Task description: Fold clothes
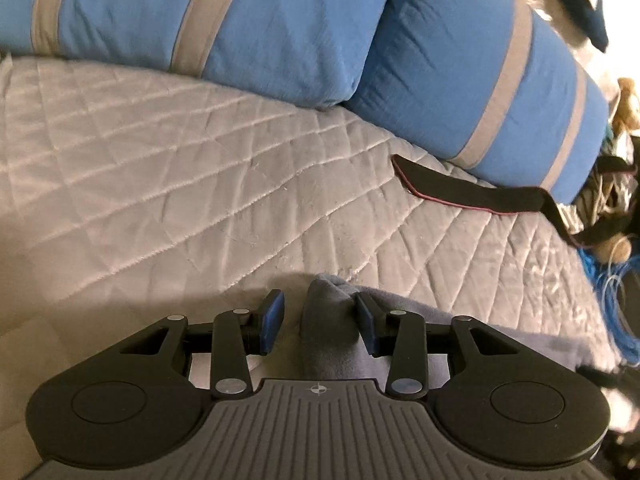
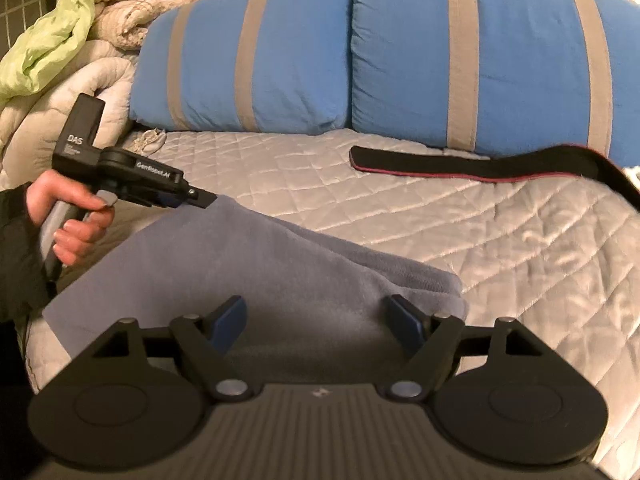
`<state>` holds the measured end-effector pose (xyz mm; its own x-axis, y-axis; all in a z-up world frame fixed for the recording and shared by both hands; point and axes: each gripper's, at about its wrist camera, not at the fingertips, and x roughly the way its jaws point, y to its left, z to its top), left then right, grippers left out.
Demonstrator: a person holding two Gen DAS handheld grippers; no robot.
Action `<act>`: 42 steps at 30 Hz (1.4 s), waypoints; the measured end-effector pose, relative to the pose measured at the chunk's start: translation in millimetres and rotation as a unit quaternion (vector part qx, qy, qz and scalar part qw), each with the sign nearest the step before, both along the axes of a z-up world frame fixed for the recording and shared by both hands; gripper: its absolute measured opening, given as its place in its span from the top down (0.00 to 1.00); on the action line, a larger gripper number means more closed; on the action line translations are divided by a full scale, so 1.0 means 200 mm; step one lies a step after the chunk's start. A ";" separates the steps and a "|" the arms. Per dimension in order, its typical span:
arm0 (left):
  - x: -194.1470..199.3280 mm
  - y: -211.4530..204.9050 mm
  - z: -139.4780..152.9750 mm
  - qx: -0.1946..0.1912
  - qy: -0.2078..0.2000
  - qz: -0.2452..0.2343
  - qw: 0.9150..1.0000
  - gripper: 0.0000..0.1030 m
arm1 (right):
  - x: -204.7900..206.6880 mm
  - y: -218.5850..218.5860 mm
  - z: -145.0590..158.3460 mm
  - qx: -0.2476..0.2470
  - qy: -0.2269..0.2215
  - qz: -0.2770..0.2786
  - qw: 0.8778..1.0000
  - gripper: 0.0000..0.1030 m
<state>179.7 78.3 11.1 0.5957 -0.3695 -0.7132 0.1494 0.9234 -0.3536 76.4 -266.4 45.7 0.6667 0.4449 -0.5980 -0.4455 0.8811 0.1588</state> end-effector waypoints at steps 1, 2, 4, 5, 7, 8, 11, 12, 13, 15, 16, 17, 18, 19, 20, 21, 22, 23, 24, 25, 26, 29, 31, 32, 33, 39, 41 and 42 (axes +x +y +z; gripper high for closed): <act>0.01 0.00 0.00 0.000 0.001 -0.002 1.000 0.63 | 0.00 0.00 0.00 0.004 0.001 -0.001 1.000 0.18; 0.02 0.00 -0.01 -0.001 0.002 -0.003 1.000 0.63 | 0.00 -0.01 0.00 0.008 0.002 -0.003 1.000 0.18; 0.04 0.00 -0.01 -0.007 0.005 -0.001 1.000 0.63 | 0.00 -0.02 0.00 0.018 0.005 -0.005 1.000 0.18; 0.05 0.00 -0.02 -0.012 0.007 0.001 1.000 0.63 | 0.01 -0.03 0.00 0.024 0.007 -0.007 1.000 0.18; 0.07 0.03 -0.02 -0.032 0.013 0.012 0.999 0.63 | 0.01 -0.05 0.00 0.038 0.011 -0.010 0.999 0.18; 0.08 0.05 -0.02 -0.047 0.018 0.023 0.998 0.64 | 0.00 -0.05 0.00 0.044 0.008 -0.013 0.999 0.18; 0.11 0.12 0.00 -0.069 0.025 0.070 0.995 0.67 | -0.01 -0.07 0.02 0.058 -0.010 -0.029 0.998 0.20; 0.09 0.14 0.03 -0.065 0.017 0.081 0.994 0.68 | -0.02 -0.08 0.02 0.053 -0.023 -0.039 0.998 0.22; 0.07 0.16 0.07 -0.062 0.006 0.087 0.994 0.68 | -0.03 -0.08 0.03 0.048 -0.037 -0.050 0.997 0.24; 0.02 0.19 0.13 -0.061 -0.016 0.091 0.994 0.68 | -0.03 -0.08 0.04 0.036 -0.052 -0.064 0.996 0.43; -0.01 0.19 0.17 -0.062 -0.027 0.082 0.994 0.68 | -0.03 -0.08 0.03 0.030 -0.053 -0.068 0.996 0.46; -0.06 0.19 0.19 -0.062 -0.037 0.069 0.995 0.68 | -0.02 -0.08 0.03 0.023 -0.053 -0.072 0.996 0.54; -0.10 0.18 0.22 -0.063 -0.048 0.054 0.995 0.68 | -0.02 -0.08 0.03 0.017 -0.054 -0.076 0.995 0.64; -0.15 0.16 0.23 -0.060 -0.054 0.038 0.996 0.68 | -0.01 -0.08 0.03 0.011 -0.054 -0.080 0.995 0.70; -0.19 0.14 0.23 -0.055 -0.057 0.022 0.997 0.68 | -0.01 -0.08 0.02 0.004 -0.055 -0.084 0.995 0.72; -0.24 0.11 0.23 -0.050 -0.061 0.007 0.997 0.68 | 0.00 -0.08 0.01 -0.010 -0.052 -0.092 0.994 0.69; -0.27 0.09 0.22 -0.040 -0.060 -0.006 0.997 0.68 | 0.01 -0.07 -0.01 -0.025 -0.048 -0.100 0.994 0.71; -0.31 0.06 0.20 -0.026 -0.056 -0.017 0.998 0.68 | 0.02 -0.07 -0.01 -0.028 -0.048 -0.104 0.993 0.72; -0.34 0.04 0.19 -0.013 -0.055 -0.023 0.998 0.69 | 0.02 -0.08 0.00 -0.025 -0.051 -0.106 0.993 0.72; -0.38 0.03 0.18 -0.001 -0.054 -0.028 0.998 0.70 | 0.01 -0.09 0.01 -0.022 -0.054 -0.109 0.992 0.71; -0.42 0.02 0.18 0.005 -0.054 -0.028 0.998 0.72 | 0.00 -0.10 0.02 -0.019 -0.055 -0.113 0.992 0.71; -0.55 0.03 0.21 -0.003 -0.062 -0.030 0.998 0.73 | -0.10 -0.12 0.08 -0.021 -0.051 -0.115 0.992 0.68; -0.64 0.02 0.23 -0.003 -0.062 -0.035 0.997 0.73 | -0.19 -0.12 0.13 -0.030 -0.044 -0.110 0.993 0.68; -0.67 0.02 0.23 -0.002 -0.060 -0.038 0.997 0.73 | -0.23 -0.12 0.16 -0.038 -0.039 -0.101 0.993 0.68; -0.70 0.01 0.23 -0.001 -0.058 -0.042 0.997 0.74 | -0.28 -0.11 0.18 -0.046 -0.035 -0.091 0.994 0.68; -0.81 -0.05 0.21 0.036 -0.039 -0.065 0.996 0.75 | -0.41 -0.07 0.12 -0.086 0.004 -0.052 0.995 0.70; -0.82 -0.05 0.20 0.050 -0.034 -0.062 0.996 0.78 | -0.44 -0.05 0.09 -0.101 0.019 -0.041 0.994 0.71; -0.82 -0.05 0.20 0.058 -0.032 -0.060 0.996 0.79 | -0.45 -0.05 0.07 -0.108 0.026 -0.035 0.993 0.71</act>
